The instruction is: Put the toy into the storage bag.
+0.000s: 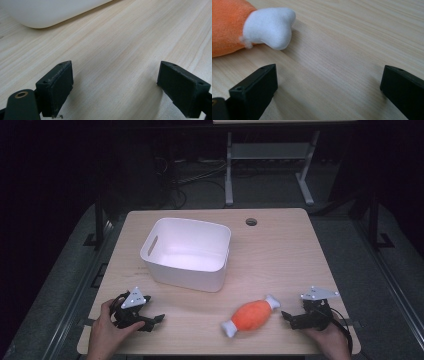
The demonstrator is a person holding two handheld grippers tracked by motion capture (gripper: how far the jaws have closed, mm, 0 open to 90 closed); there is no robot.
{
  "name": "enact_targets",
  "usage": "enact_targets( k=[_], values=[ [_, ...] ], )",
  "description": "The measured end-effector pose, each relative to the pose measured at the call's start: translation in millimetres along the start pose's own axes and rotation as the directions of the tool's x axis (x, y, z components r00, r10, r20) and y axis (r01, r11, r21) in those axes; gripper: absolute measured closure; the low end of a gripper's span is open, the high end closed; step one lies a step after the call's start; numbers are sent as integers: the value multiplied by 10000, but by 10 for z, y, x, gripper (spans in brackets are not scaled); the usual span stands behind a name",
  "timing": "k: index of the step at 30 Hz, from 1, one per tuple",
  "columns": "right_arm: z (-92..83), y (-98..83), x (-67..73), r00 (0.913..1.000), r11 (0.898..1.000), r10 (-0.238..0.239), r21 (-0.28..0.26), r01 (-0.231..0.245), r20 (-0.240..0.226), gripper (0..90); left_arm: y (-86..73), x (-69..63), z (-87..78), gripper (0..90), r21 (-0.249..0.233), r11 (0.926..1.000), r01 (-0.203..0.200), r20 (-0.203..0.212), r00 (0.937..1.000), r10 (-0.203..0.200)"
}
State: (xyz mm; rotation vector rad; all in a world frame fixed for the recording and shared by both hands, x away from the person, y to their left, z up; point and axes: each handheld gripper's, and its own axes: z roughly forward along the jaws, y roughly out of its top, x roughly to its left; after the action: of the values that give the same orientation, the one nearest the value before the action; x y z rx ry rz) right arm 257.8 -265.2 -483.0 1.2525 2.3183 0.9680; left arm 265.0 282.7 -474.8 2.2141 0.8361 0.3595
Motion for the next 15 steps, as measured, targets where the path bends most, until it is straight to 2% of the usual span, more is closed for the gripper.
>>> enact_targets(
  k=[7, 10, 11, 13, 14, 15],
  values=[
    [-9, -3, -2, 10000, 10000, -11, 13, 11, -27, 23, 0, 2, 0, 125, 2, 10000, -7, -4, 10000, 7],
    [-74, -8, 6, 10000, 10000, -41, 16, 42, -75, 154, 0, 1, -1, 125, 1, 10000, 13, -2, 10000, -13],
    [-101, -5, 6, 9999, 10000, 7, 5, -7, -125, 159, 0, 2, 0, 125, 1, 10000, 0, -3, 10000, 0],
    [-161, 2, 15, 9997, 9999, 121, -23, -122, -224, 243, 0, 2, -1, 125, -3, 10000, 9, 2, 10000, -9],
    [-212, -1, 26, 9993, 9997, 191, -160, -196, -310, 321, 0, 2, -1, 126, -2, 10000, 17, 1, 10000, -17],
    [-212, -1, 26, 9993, 9997, 191, -160, -196, -310, 321, 0, 3, -1, 126, -5, 10000, 22, 0, 10000, -22]
  ],
)
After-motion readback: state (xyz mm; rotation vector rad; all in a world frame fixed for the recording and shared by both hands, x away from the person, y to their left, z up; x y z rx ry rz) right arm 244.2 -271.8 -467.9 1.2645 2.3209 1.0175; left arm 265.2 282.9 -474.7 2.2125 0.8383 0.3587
